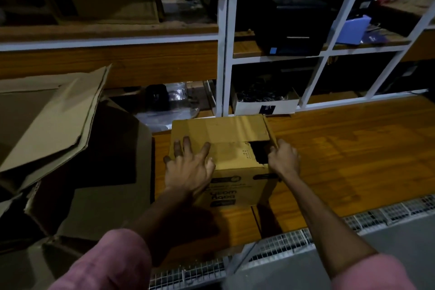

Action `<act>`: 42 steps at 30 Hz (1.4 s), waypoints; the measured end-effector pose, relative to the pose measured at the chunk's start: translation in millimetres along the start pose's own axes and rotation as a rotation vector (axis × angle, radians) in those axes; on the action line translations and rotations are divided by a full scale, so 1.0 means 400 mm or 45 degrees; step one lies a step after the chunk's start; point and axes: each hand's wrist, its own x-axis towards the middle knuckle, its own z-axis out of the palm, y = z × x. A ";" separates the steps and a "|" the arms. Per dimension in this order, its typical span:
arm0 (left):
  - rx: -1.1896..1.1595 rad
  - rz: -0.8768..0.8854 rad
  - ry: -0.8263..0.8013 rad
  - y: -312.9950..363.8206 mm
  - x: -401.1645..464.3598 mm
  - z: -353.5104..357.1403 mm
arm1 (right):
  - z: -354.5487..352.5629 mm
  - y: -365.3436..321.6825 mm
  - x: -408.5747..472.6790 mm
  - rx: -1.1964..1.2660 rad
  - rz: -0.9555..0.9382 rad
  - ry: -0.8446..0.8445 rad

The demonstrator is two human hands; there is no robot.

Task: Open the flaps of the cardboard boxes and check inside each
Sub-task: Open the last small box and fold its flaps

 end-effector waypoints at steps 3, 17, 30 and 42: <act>-0.012 0.028 -0.052 -0.004 0.001 -0.016 | -0.011 -0.012 -0.012 -0.047 -0.034 0.001; 0.020 0.226 0.193 -0.085 0.019 -0.184 | 0.017 -0.115 -0.194 -0.549 -0.804 -0.284; -0.497 -0.145 -0.151 -0.154 -0.034 -0.127 | 0.002 -0.113 -0.197 -0.441 -0.648 -0.306; -0.747 -0.306 -0.135 -0.149 0.001 -0.046 | 0.050 -0.160 -0.156 -0.175 -0.147 -0.031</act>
